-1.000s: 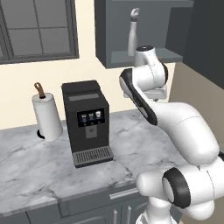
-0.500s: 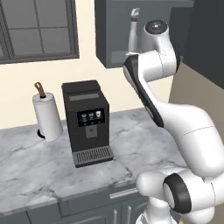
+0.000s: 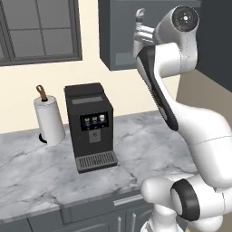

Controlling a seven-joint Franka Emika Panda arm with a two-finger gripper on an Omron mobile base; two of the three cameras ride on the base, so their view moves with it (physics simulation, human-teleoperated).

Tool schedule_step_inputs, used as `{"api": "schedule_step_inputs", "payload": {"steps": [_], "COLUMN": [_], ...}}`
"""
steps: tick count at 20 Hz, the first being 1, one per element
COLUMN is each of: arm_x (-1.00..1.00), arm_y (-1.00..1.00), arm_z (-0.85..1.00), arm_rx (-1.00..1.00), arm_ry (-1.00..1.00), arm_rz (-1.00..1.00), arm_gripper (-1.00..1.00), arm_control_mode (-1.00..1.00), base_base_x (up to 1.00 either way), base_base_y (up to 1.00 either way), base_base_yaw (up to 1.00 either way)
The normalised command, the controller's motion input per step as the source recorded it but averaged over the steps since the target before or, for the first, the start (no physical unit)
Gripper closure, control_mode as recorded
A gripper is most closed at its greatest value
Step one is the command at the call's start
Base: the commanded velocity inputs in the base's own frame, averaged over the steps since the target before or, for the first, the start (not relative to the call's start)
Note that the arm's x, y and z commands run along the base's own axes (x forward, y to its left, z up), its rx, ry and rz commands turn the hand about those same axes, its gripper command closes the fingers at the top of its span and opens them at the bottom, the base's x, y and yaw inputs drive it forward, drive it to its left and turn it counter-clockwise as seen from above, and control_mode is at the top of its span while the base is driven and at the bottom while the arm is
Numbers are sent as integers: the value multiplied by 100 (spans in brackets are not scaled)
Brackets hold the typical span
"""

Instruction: Move the cutting board and knife to the sink. Then move spray from the cabinet to the counter.

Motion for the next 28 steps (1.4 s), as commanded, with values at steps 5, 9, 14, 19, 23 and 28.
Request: {"api": "schedule_step_inputs", "payload": {"steps": [5,9,14,19,23,28], "arm_x": [0,2,1,2,25,26], "arm_y": [-2,0,-1,-1,-11,-15], "arm_z": [8,0,36,5,0,0], "arm_rx": [-8,-10,-13,0,3,0], "arm_ry": [-20,2,1,2,1,1], "arm_rz": [20,-1,-16,-6,2,5], "arm_gripper": [-100,-100,-100,-100,-100,-100], "arm_control_mode": [-100,-100,-100,-100,-100,-100], "base_base_x": [0,0,0,0,0,0], "base_base_y": [0,0,0,0,0,0], "base_base_yaw": [0,0,0,0,0,0]}}
